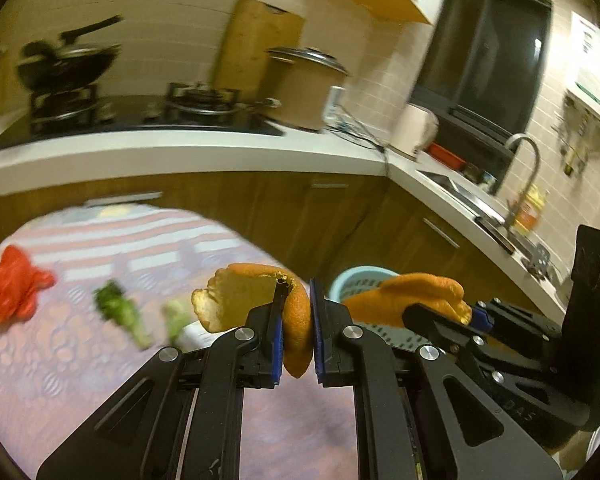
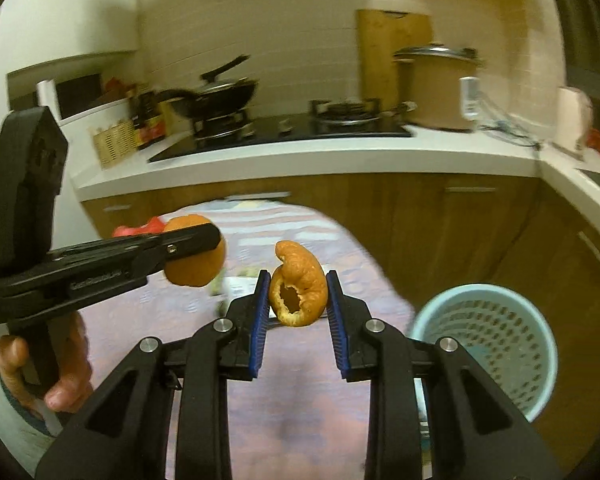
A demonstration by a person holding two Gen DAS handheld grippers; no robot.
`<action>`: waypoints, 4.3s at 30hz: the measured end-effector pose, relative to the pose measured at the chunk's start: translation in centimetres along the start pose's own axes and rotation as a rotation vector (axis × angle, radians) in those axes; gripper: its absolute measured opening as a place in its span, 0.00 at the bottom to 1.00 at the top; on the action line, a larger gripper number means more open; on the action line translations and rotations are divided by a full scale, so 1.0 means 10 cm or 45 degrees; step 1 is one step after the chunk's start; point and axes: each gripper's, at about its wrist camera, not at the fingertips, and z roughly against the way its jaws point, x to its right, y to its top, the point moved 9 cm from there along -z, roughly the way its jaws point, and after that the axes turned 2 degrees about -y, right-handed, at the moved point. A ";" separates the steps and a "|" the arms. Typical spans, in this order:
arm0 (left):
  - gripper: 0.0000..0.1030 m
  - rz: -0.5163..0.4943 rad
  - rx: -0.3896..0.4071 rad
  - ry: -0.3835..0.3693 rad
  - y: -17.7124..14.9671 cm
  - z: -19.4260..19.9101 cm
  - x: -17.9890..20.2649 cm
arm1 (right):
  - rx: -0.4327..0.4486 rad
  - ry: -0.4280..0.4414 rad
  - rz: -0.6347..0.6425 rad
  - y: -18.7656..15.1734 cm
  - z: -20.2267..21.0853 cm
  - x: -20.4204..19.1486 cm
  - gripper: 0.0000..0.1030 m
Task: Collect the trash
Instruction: 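Carry both orange peels over the blue wastebasket, then open both grippers to drop the peels into the wastebasket, then move both tools back over the table toward the milk carton and bok choy, then grasp the white milk carton with the right gripper while the left gripper grasps a bok choy stalk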
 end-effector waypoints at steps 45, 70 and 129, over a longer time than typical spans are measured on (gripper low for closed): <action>0.53 -0.162 -0.498 -0.266 -0.75 -2.24 1.33 | -0.387 -0.419 -0.568 -1.24 -0.49 2.63 0.40; 0.53 -0.018 -0.239 -0.112 -0.31 -1.19 0.53 | -0.313 -0.203 -0.311 -0.62 -0.71 1.40 0.40; 0.53 0.498 -0.040 0.231 -0.48 -0.07 -1.83 | -0.538 0.032 -0.336 -0.46 -2.04 -0.59 0.81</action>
